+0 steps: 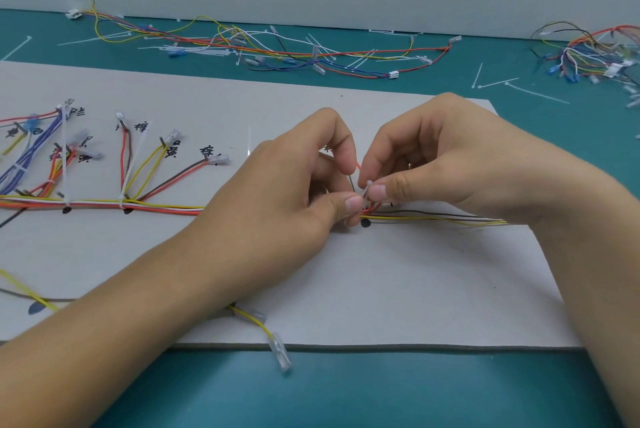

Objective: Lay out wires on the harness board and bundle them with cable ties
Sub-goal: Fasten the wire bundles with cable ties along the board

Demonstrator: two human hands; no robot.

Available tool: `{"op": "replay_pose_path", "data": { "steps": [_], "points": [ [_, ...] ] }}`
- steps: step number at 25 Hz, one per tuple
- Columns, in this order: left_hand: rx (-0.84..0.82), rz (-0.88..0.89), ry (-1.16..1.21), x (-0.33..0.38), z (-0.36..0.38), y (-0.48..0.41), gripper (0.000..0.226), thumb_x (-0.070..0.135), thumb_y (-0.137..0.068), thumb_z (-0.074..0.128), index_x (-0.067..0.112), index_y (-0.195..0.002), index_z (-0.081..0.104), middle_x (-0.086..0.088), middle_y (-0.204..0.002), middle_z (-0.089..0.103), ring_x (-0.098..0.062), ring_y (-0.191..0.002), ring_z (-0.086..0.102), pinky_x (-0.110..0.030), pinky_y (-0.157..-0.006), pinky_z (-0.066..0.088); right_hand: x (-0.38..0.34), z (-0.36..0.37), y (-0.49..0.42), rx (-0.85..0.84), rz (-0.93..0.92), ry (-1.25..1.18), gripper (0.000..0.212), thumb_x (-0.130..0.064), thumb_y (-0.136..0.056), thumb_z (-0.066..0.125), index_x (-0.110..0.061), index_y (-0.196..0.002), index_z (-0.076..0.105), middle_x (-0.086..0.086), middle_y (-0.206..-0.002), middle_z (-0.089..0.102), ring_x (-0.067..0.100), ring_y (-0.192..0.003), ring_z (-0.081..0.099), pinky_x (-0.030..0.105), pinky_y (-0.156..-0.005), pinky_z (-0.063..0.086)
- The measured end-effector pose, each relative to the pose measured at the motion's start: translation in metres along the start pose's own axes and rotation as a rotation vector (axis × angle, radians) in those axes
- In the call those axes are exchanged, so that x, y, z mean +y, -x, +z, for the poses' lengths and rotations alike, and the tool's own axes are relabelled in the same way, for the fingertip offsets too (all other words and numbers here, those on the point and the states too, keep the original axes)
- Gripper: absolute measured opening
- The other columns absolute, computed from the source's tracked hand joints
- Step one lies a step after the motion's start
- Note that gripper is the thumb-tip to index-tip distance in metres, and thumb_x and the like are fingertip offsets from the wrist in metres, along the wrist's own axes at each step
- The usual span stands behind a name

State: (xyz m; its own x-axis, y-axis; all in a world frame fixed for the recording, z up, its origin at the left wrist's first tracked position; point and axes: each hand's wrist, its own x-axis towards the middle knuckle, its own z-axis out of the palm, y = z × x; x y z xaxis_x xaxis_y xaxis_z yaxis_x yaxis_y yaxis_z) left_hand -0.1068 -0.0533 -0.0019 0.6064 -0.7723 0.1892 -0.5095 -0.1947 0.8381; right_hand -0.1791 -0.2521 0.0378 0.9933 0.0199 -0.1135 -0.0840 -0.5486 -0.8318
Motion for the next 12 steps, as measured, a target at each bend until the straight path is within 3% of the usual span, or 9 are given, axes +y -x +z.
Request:
{"op": "replay_pose_path", "data": {
  "steps": [6,9,12],
  "points": [
    [-0.012,0.01,-0.004,0.0,0.0,-0.0006,0.037,0.009,-0.093,0.071,0.032,-0.091,0.041,0.009,-0.075,0.077,-0.005,-0.06,0.067,-0.007,-0.053,0.039,0.0017,-0.0006,-0.0001,-0.027,-0.014,0.003,0.009,-0.001,-0.082,0.081,-0.008,-0.088,0.078,0.012,-0.079,0.077,0.027,-0.074,0.073,0.04,-0.075,0.059],
    [-0.012,0.014,-0.015,0.0001,0.0001,-0.001,0.037,0.011,-0.093,0.071,0.033,-0.091,0.041,0.01,-0.076,0.077,-0.006,-0.057,0.065,-0.012,-0.052,0.04,0.0013,-0.0012,0.0003,-0.031,-0.021,0.0,0.01,-0.001,-0.083,0.081,-0.009,-0.087,0.078,0.015,-0.08,0.077,0.041,-0.08,0.072,0.051,-0.078,0.059],
    [-0.012,0.014,-0.018,0.0002,-0.0001,-0.0007,0.035,0.014,-0.092,0.07,0.032,-0.092,0.041,0.01,-0.076,0.077,-0.008,-0.058,0.065,-0.014,-0.052,0.041,0.0017,-0.001,0.0005,-0.033,-0.023,-0.008,0.01,0.0,-0.083,0.081,-0.008,-0.087,0.078,0.016,-0.08,0.076,0.044,-0.081,0.07,0.056,-0.079,0.057]
  ]
}}
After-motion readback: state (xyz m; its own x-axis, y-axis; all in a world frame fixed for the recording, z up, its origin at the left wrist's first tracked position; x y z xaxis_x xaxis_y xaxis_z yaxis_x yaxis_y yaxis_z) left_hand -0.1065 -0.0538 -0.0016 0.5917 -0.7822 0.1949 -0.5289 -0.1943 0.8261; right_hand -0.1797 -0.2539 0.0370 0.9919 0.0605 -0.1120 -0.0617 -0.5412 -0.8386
